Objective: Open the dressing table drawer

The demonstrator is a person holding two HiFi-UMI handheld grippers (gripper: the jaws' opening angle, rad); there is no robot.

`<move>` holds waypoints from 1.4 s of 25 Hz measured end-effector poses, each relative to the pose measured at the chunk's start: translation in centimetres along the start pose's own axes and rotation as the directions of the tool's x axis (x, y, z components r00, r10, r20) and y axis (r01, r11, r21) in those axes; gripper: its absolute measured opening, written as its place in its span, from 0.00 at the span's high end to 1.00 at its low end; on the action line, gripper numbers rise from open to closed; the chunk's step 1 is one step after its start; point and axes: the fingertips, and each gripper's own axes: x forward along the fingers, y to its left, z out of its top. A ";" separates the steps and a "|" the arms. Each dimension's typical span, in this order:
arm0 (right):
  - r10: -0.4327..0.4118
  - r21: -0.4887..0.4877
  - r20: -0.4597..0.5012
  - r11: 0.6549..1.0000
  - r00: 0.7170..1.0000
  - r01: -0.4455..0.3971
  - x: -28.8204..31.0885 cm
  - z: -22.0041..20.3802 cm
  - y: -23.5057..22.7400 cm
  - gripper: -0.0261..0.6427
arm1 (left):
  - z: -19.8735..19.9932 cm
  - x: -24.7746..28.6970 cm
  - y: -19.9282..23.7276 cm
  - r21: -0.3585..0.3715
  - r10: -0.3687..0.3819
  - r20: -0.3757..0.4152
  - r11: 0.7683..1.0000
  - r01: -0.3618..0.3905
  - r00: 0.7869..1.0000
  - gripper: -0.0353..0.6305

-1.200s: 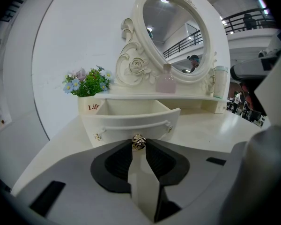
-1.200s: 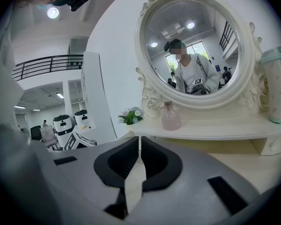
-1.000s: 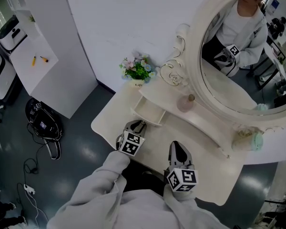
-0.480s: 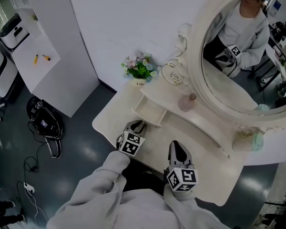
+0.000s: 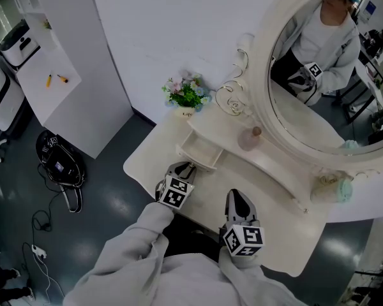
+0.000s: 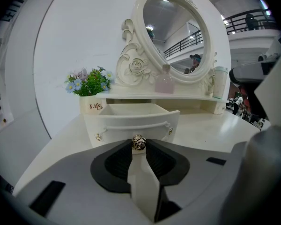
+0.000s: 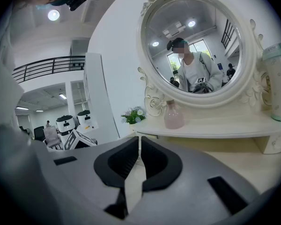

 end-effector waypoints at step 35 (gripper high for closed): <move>0.106 0.014 -0.008 0.994 0.994 -0.106 3.9 1.7 1.5 0.90 | 7.9 -11.6 -0.4 -0.192 -0.027 0.319 0.977 0.093 0.947 0.73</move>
